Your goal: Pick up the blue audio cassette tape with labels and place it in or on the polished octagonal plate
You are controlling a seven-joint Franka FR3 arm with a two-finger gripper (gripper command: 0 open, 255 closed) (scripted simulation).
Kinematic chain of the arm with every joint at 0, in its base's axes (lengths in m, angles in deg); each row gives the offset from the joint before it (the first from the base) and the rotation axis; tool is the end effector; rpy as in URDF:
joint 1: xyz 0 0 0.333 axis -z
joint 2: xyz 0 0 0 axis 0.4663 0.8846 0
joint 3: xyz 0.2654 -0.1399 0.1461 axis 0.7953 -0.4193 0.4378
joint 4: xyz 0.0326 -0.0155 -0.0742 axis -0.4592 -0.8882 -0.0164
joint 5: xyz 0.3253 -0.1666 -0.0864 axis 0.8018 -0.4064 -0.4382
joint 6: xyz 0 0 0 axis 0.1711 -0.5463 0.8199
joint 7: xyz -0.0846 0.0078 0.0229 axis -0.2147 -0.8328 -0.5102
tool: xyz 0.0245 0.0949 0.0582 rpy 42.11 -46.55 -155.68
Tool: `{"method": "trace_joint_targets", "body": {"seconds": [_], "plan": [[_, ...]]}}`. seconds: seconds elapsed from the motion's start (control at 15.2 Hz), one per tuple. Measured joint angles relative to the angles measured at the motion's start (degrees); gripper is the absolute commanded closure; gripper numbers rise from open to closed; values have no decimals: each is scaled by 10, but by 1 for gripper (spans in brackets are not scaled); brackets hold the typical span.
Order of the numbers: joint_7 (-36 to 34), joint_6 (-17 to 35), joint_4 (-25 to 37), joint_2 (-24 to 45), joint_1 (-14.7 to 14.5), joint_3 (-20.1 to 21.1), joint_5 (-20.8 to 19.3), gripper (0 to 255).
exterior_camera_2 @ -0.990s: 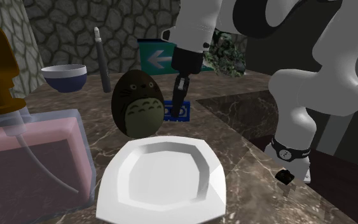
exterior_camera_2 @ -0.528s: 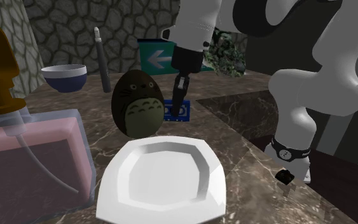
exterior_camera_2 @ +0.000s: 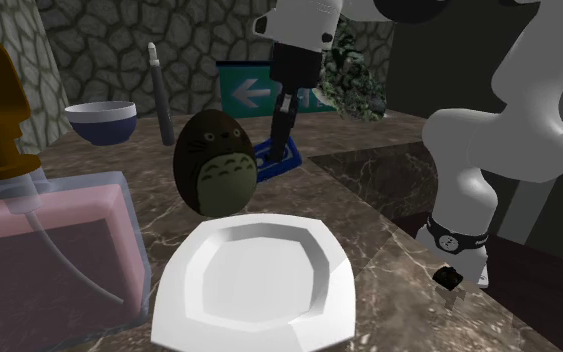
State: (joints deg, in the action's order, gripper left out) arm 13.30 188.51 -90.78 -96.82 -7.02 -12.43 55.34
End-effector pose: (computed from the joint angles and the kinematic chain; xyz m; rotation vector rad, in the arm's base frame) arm 0.3061 -0.2139 0.5120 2.7315 -1.3505 0.2948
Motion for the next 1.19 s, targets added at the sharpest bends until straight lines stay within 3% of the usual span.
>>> {"method": "trace_joint_targets", "body": {"seconds": [0.53,1.19], "plan": [[6,-63,58,-5,-3,5,7,255],[-106,-67,139,85,-48,94,38,255]]}}
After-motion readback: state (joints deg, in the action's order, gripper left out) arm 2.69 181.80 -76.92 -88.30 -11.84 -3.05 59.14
